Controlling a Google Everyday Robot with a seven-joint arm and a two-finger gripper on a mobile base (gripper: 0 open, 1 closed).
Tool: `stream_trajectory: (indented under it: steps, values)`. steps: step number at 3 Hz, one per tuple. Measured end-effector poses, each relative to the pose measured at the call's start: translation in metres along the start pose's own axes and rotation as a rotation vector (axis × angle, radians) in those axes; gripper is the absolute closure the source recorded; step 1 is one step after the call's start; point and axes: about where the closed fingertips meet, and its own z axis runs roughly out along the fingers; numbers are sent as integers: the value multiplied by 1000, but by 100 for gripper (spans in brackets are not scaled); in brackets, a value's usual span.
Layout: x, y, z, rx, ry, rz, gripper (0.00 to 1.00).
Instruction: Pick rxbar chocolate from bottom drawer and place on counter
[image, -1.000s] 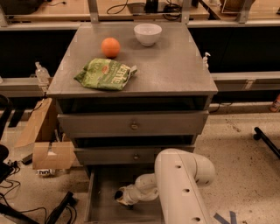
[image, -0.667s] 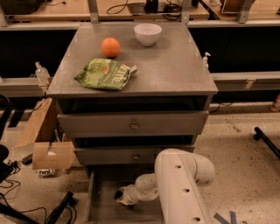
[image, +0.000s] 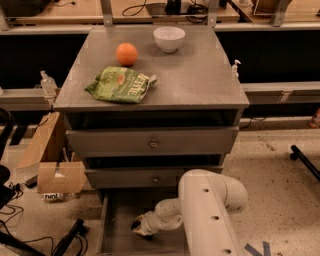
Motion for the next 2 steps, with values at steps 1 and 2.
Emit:
stream_trajectory:
  steps: [1, 2]
  values:
    - [-10, 10, -61, -15, -75, -55, 100]
    - [8, 4, -97, 17, -92, -24, 82]
